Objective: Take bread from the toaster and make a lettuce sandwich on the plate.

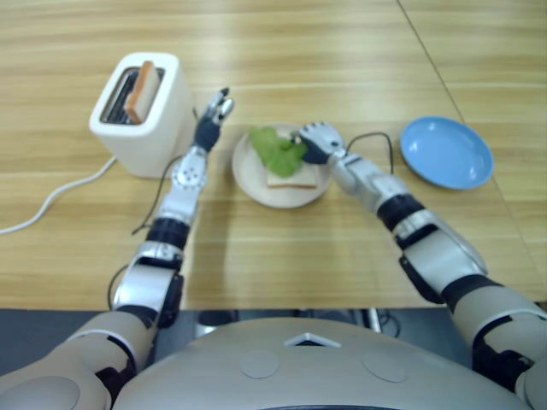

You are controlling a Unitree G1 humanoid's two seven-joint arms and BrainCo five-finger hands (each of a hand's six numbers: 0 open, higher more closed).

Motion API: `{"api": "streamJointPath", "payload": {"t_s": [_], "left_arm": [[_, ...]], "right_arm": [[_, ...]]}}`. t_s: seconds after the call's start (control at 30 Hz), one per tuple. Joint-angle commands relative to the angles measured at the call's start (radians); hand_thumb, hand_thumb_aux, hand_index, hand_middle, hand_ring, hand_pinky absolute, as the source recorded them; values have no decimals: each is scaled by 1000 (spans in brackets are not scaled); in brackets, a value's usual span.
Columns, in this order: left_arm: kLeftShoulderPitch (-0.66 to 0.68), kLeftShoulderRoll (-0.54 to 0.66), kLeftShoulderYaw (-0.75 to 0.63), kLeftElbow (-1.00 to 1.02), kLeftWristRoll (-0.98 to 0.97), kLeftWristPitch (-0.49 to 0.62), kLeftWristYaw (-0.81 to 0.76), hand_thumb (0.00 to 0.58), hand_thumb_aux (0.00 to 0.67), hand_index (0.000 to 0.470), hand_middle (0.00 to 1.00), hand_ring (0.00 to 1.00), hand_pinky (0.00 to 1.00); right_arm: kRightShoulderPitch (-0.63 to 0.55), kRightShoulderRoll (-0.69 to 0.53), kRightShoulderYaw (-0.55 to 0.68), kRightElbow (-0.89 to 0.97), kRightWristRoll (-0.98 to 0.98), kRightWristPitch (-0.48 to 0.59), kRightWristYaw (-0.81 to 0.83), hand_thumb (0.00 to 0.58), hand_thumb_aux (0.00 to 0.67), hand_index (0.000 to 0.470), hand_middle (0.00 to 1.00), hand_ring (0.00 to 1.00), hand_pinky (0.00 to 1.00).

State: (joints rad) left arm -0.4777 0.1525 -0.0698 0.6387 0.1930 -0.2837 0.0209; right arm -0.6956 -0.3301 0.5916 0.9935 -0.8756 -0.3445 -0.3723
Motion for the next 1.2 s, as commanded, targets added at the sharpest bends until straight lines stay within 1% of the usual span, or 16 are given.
{"api": "streamJointPath", "payload": {"t_s": [0.03,0.13,0.27,0.5,0.67,0.7,0.73,0.77,0.8,0.83,0.87,0.9,0.93,1.03,1.2], "left_arm": [[13,-2,-15,-1,16,11,2,0,0,0,0,0,0],[18,-1,-21,-4,17,12,4,0,0,0,0,0,0],[21,0,-24,-2,22,14,7,0,0,0,0,0,0],[17,-2,-28,14,32,12,10,0,0,0,0,0,0],[12,0,-31,21,38,14,7,0,0,0,0,0,0],[11,0,-32,22,39,14,7,0,0,0,0,0,0],[11,0,-32,24,40,14,7,0,0,0,0,0,0],[10,1,-33,25,40,14,7,0,0,0,0,0,0],[10,1,-33,26,40,15,7,0,0,0,0,0,0],[10,1,-34,27,41,15,7,0,0,0,0,0,0],[10,2,-35,29,42,16,7,0,0,0,0,0,0],[9,2,-36,31,44,17,7,0,0,0,0,0,0],[9,3,-36,32,46,17,7,0,0,0,0,0,0],[9,5,-38,33,49,17,8,0,0,0,0,0,0],[23,14,-43,-16,68,11,23,0,0,0,0,0,0]], "right_arm": [[-22,-6,30,72,-20,-11,-29,580,670,460,1000,1000,1000],[-24,-26,33,54,-21,-18,-39,580,670,460,1000,1000,1000],[-14,-76,18,-44,-16,-24,-42,580,670,460,1000,1000,1000],[65,-159,-18,-255,-8,5,19,580,670,460,1000,1000,1000],[115,-174,-1,-285,-20,22,80,580,670,460,1000,1000,1000],[123,-173,5,-279,-21,19,97,572,594,408,620,620,620],[129,-172,12,-271,-24,16,111,566,568,390,553,553,553],[135,-172,20,-264,-30,19,125,564,560,384,549,549,549],[139,-172,25,-261,-35,20,136,558,539,370,498,498,498],[144,-171,29,-256,-40,22,146,530,473,325,220,220,220],[148,-172,33,-254,-46,25,153,493,410,281,0,0,0],[151,-174,38,-255,-56,31,156,422,321,220,0,0,0],[154,-177,39,-259,-62,35,157,0,0,0,0,0,0],[168,-200,25,-306,-67,46,175,0,0,0,0,0,0],[212,-285,-38,-463,-52,75,226,0,0,0,0,0,0]]}}
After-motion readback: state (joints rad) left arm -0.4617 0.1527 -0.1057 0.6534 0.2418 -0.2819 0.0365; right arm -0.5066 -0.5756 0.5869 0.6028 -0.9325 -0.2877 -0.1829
